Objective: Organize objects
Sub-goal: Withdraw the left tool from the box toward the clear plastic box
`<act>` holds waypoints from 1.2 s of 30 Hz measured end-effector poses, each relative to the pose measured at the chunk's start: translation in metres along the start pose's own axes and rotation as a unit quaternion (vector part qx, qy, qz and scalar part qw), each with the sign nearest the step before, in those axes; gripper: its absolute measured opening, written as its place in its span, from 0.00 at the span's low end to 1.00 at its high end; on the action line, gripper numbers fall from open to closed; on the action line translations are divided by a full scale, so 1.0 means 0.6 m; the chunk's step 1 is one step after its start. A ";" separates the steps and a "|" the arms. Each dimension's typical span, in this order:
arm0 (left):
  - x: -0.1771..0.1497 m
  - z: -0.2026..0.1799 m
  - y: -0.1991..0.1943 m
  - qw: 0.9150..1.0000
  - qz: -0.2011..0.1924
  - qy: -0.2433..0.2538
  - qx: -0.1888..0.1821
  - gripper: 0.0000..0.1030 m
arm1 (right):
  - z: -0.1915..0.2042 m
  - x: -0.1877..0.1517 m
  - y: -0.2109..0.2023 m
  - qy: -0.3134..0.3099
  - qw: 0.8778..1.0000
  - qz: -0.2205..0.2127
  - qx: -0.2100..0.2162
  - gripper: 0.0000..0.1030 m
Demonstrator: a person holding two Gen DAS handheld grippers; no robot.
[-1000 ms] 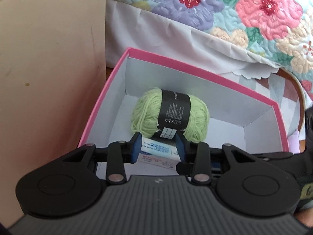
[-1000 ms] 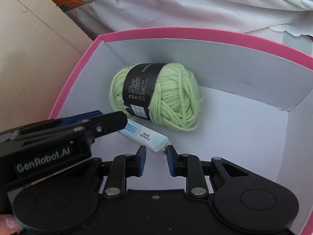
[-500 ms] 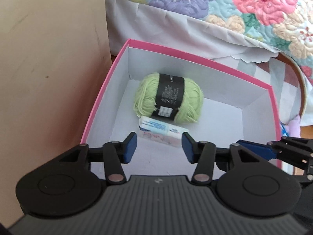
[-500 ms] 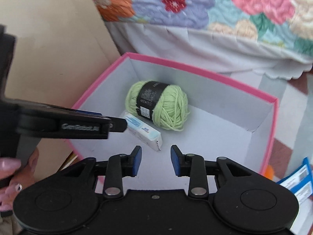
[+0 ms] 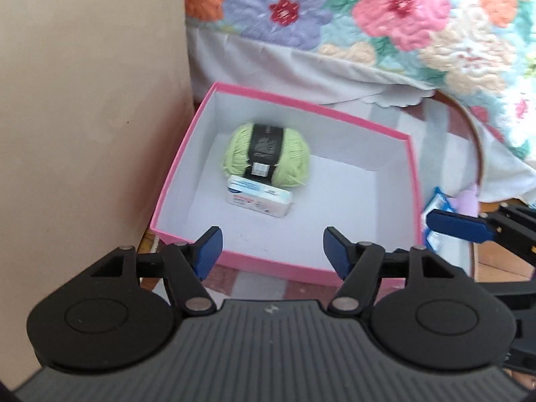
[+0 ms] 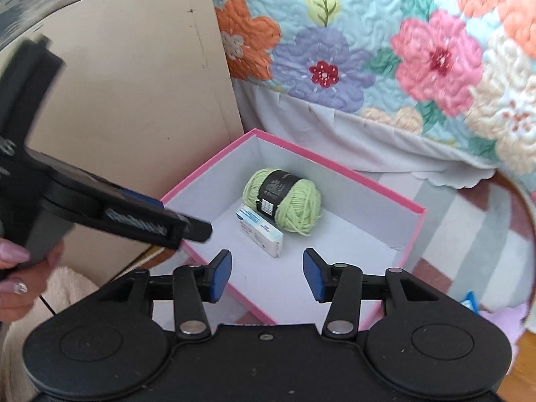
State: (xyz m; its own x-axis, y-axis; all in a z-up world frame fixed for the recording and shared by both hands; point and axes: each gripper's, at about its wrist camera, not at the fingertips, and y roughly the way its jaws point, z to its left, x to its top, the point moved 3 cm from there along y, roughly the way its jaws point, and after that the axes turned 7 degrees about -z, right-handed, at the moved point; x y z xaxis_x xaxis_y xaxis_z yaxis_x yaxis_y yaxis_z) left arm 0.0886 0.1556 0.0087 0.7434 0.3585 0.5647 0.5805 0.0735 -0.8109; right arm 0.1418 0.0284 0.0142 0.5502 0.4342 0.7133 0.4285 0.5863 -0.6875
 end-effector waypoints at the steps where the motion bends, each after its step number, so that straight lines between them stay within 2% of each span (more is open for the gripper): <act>1: -0.002 -0.004 -0.010 1.000 -0.002 0.005 0.002 0.64 | 0.001 -0.001 -0.009 -0.002 1.000 0.001 -0.003 0.55; 3: -0.006 -0.014 -0.032 1.000 -0.008 0.017 0.003 0.64 | 0.004 -0.004 -0.028 -0.010 1.000 0.003 -0.007 0.56; 5: -0.011 -0.022 -0.048 1.000 -0.010 0.027 0.001 0.64 | 0.005 -0.007 -0.044 -0.016 1.000 0.003 -0.010 0.62; 7: -0.019 -0.029 -0.062 0.999 -0.009 0.034 0.000 0.66 | 0.007 -0.009 -0.062 -0.021 1.000 -0.001 -0.012 0.74; 14: -0.046 -0.048 -0.091 0.999 -0.002 0.043 -0.009 0.68 | 0.010 -0.021 -0.107 -0.033 0.999 0.001 -0.024 0.80; 16: -0.053 -0.056 -0.100 0.999 -0.002 0.047 -0.013 0.69 | 0.012 -0.026 -0.118 -0.037 0.999 0.004 -0.030 0.84; 21: -0.072 -0.075 -0.111 0.997 -0.005 0.077 -0.017 0.80 | 0.012 -0.042 -0.140 -0.037 0.999 0.009 -0.035 0.87; 23: -0.083 -0.077 -0.108 0.997 0.004 0.072 -0.008 0.80 | 0.011 -0.049 -0.147 -0.034 0.999 0.014 -0.035 0.87; 30: -0.110 -0.100 -0.112 0.996 0.017 0.084 -0.023 0.81 | 0.008 -0.074 -0.169 -0.035 0.998 0.026 -0.046 0.91; 36: -0.124 -0.129 -0.119 0.994 0.024 0.098 -0.039 0.86 | 0.001 -0.099 -0.180 -0.029 0.997 0.043 -0.048 0.93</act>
State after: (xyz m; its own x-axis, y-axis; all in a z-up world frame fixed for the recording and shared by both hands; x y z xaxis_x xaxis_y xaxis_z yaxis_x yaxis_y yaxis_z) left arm 0.0174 0.0519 0.0366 0.8170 0.1717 0.5504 0.5608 -0.0145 -0.8279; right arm 0.0627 -0.0602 0.0463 0.5464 0.5202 0.6564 0.4507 0.4780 -0.7539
